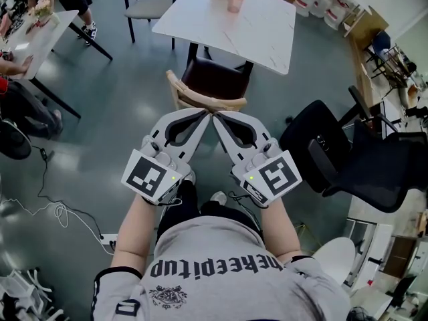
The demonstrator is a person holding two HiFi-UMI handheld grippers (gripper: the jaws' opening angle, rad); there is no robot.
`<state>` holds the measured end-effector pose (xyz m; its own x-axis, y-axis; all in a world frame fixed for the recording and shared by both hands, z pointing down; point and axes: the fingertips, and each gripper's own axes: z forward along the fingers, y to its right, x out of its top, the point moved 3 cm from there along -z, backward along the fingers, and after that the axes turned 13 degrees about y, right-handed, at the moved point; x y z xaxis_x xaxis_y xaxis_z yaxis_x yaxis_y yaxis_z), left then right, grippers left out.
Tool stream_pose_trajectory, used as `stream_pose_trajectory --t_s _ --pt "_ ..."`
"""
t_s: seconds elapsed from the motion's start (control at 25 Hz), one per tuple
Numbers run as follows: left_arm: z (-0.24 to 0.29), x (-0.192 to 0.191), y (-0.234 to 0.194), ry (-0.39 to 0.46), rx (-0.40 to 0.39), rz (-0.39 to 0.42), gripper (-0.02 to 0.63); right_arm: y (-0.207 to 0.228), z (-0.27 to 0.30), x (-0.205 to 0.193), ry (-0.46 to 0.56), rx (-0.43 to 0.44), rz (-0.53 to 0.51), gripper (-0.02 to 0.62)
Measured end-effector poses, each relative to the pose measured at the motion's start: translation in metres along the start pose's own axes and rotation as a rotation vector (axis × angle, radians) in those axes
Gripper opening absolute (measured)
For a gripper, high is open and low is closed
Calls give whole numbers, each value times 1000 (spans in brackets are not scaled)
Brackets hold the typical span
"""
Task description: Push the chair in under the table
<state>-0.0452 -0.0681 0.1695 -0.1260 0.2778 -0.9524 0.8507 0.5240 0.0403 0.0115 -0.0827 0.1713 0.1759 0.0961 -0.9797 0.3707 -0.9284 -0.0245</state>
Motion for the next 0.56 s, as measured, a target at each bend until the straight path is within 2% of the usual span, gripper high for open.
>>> stream_pose_trajectory --t_s 0.56 --pt "11 9 17 18 8 7 15 5 -15 14 26 0 -11 9"
